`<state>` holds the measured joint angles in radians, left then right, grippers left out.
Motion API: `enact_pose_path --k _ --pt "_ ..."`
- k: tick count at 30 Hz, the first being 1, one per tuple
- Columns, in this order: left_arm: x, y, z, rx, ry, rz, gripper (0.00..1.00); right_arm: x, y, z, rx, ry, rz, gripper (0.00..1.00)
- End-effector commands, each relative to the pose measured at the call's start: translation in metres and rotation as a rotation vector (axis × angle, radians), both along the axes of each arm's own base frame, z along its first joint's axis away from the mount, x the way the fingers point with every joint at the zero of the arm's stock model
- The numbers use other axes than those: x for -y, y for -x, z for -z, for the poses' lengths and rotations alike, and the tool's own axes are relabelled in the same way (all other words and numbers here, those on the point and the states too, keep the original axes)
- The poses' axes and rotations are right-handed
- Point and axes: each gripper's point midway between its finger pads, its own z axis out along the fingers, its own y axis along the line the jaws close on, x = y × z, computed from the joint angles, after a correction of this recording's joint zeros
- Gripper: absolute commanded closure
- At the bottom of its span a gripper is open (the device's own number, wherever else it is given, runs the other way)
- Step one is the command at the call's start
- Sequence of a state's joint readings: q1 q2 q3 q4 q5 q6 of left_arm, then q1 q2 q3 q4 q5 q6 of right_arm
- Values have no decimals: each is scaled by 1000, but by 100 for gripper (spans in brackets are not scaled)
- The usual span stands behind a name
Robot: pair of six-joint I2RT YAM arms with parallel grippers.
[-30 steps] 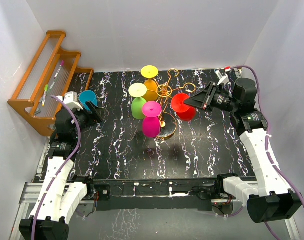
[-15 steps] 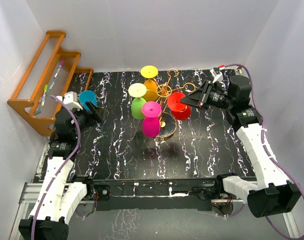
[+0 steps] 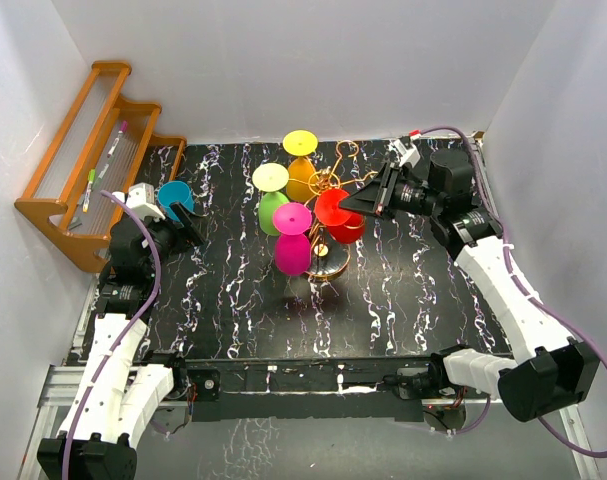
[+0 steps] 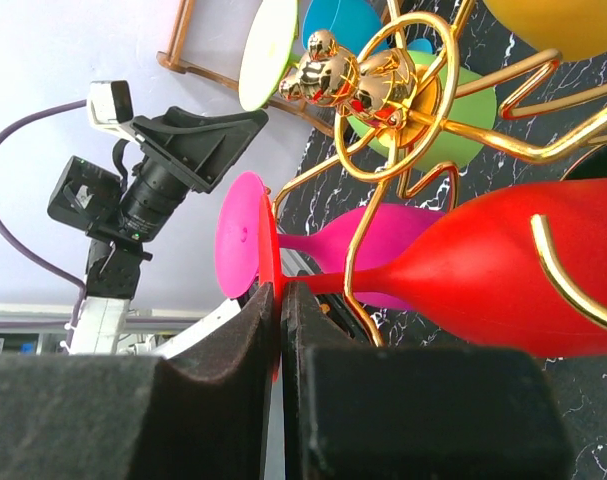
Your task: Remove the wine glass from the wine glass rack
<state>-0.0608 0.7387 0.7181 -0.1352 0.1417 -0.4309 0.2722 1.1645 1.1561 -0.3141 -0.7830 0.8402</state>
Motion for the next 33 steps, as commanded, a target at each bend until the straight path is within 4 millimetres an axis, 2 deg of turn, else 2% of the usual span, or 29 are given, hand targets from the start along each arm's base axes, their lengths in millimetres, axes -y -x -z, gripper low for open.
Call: enact_pose_path --k 1,9,16,20,27,31,33 --pt "-1 0 -7 28 0 -1 27 -4 -5 -43 152 -34 15 92" --pt "0 0 -7 27 1 4 27 -9 10 -46 169 -21 -16 92" --pt "1 0 -6 22 3 6 27 -9 37 -35 151 11 -96 92" --pt "0 0 -6 20 3 4 27 -3 58 -38 174 36 -123 92" --pt "0 -1 -4 11 0 0 27 17 95 -24 146 134 -120 92" --pt "-2 -1 -4 11 -1 -7 27 40 107 -26 179 228 -9 92" --pt "-2 -1 -4 11 -1 -8 27 55 107 -38 249 275 69 92"
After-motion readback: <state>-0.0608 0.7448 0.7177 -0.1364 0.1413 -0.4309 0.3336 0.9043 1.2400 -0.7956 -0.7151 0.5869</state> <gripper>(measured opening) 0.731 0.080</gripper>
